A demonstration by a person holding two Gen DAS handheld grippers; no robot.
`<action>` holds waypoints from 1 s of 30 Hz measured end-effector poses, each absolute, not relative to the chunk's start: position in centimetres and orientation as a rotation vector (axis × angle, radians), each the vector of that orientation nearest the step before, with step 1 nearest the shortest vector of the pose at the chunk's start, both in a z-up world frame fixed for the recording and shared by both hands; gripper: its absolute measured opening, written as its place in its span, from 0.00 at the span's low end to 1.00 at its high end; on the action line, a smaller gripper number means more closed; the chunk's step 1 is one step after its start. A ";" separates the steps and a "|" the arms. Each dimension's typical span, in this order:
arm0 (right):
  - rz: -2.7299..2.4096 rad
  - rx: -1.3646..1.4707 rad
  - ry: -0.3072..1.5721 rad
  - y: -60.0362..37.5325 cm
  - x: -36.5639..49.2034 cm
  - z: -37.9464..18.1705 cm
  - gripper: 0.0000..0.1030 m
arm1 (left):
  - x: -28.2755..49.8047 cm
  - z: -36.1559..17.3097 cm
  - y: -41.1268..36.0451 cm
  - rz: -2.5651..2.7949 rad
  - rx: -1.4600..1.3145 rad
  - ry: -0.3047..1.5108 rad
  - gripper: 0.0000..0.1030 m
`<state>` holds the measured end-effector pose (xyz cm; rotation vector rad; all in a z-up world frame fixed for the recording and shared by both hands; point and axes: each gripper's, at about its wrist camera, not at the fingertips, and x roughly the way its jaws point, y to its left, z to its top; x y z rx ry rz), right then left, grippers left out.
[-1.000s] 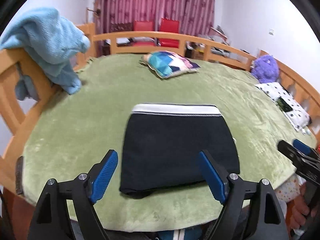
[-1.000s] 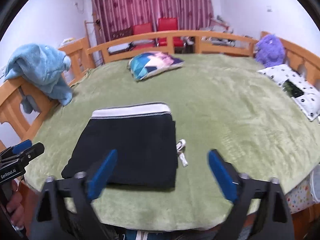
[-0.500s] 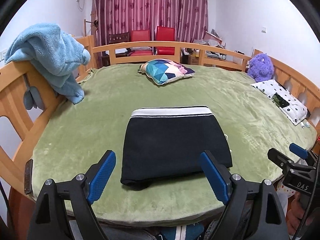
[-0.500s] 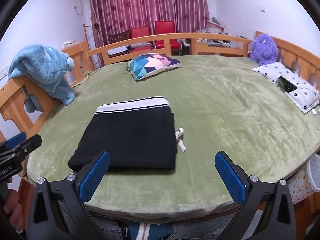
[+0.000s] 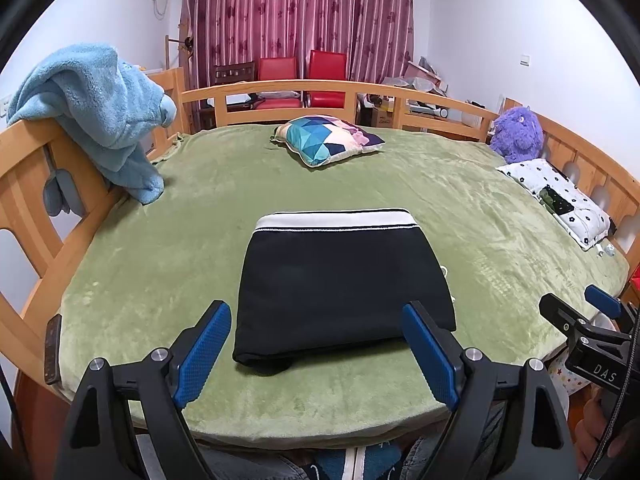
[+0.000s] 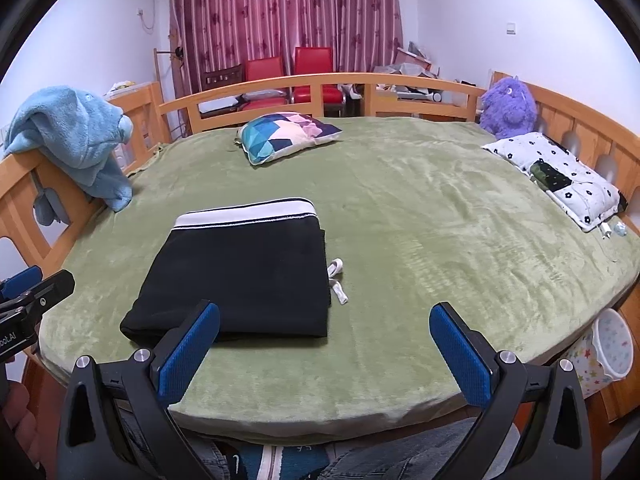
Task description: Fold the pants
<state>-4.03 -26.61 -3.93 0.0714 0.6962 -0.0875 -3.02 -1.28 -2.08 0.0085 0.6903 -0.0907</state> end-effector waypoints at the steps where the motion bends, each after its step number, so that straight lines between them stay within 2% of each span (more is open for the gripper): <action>1: -0.088 0.070 0.696 -26.6 -4.1 -3.9 1.00 | -3.0 -2.2 -1.4 -0.091 0.009 0.693 0.84; 30: -0.082 0.054 0.709 -25.8 -3.4 -3.9 1.00 | -2.5 -3.0 -0.4 -0.072 0.002 0.713 0.84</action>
